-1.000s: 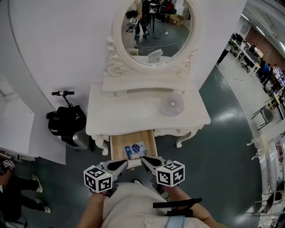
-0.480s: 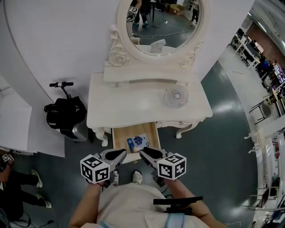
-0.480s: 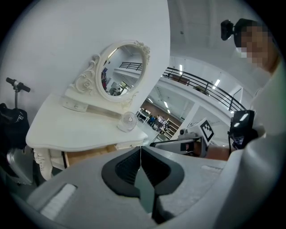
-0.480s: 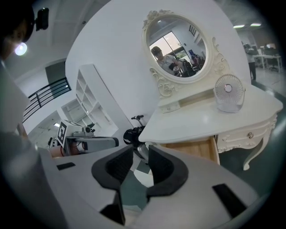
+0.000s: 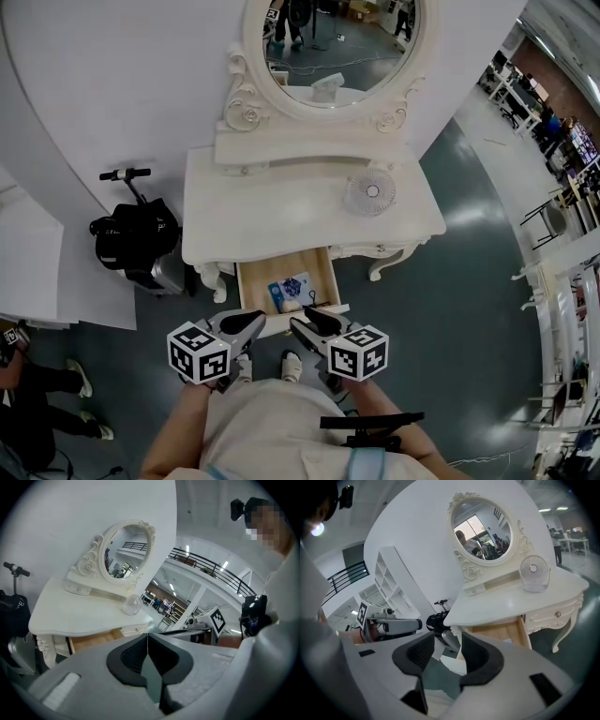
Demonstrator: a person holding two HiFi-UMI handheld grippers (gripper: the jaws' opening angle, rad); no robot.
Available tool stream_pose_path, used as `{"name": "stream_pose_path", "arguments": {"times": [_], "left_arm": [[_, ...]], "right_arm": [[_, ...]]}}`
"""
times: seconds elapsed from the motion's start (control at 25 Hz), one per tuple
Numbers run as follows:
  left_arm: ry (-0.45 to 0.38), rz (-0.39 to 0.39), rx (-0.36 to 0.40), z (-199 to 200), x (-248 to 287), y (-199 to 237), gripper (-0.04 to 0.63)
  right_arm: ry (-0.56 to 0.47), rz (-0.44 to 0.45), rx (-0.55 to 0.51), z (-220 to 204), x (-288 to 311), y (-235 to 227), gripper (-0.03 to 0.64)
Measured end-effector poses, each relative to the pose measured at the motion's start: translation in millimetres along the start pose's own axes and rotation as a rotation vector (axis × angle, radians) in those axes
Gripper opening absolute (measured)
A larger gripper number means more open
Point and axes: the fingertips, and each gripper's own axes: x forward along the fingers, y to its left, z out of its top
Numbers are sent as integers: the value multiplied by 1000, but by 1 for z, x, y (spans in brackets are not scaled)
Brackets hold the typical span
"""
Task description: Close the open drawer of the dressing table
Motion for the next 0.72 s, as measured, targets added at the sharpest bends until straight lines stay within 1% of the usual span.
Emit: {"name": "stream_pose_path", "arguments": {"times": [0.24,0.44,0.52,0.6,0.72], "left_arm": [[7,5,1,-4,-7,4,11],[14,2,-2,-5,-7,6,11],[23,-3,-5,-8,-5,6,11],[34,-8,-6,-11,-3,6,11],[50,-13,-9,-16,-2,7,11]], "right_arm": [[34,-29,15,-18,6,-6,186],[62,-20,45,-30,12,-10,186],[91,-11,48,-35,15,-13,186],[134,8,38,-43,18,-16,186],[191,41,-16,-52,22,-20,186]]}}
